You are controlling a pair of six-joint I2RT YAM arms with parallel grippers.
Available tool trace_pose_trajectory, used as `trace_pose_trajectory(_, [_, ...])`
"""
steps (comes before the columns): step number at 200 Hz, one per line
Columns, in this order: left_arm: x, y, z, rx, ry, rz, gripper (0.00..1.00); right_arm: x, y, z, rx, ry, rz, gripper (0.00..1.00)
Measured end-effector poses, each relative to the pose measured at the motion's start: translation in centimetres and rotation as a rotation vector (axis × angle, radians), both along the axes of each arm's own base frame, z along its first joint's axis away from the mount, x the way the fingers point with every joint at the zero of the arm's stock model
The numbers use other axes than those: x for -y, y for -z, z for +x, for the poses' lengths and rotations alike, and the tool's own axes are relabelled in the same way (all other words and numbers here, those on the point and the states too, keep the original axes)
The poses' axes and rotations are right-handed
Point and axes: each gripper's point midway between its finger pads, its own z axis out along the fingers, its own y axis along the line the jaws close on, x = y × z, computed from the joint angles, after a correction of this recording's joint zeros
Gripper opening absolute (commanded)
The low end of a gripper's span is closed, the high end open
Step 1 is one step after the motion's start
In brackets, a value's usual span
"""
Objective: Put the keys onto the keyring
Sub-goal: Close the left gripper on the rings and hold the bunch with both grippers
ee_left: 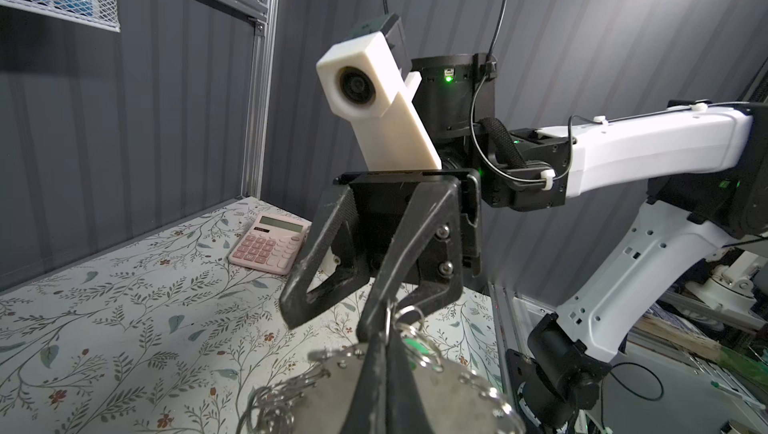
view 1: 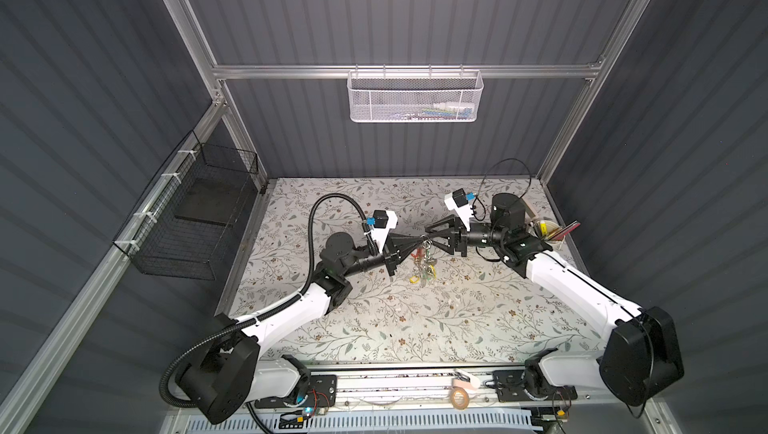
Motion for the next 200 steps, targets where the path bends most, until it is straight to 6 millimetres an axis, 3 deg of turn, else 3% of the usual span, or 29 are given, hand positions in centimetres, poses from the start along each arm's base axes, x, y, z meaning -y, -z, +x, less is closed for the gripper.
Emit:
trace_pose_trajectory(29, [-0.1, 0.2, 0.2, -0.016, -0.013, -0.019, 0.0, 0.7, -0.5, 0.5, -0.005, 0.028, 0.013, 0.47])
trace_pose_trajectory(64, [-0.2, -0.2, 0.2, -0.011, -0.015, -0.033, 0.0, 2.6, -3.0, 0.7, 0.04, 0.076, 0.073, 0.49])
trace_pose_trajectory(102, [-0.2, -0.4, 0.1, -0.011, -0.012, -0.042, 0.0, 1.6, -3.8, -0.6, 0.056, 0.016, 0.097, 0.47])
trace_pose_trajectory(145, [-0.2, -0.4, 0.1, -0.014, -0.014, -0.043, 0.0, 0.4, -2.5, -1.1, 0.004, -0.04, 0.091, 0.34])
trace_pose_trajectory(181, [-0.3, -0.4, 0.4, -0.024, -0.028, -0.049, 0.0, 0.2, -2.2, -1.1, -0.008, -0.05, 0.089, 0.16])
trace_pose_trajectory(200, [-0.3, -0.4, 0.5, -0.029, -0.036, -0.051, 0.0, 0.2, -2.1, -1.2, -0.017, -0.052, 0.089, 0.15])
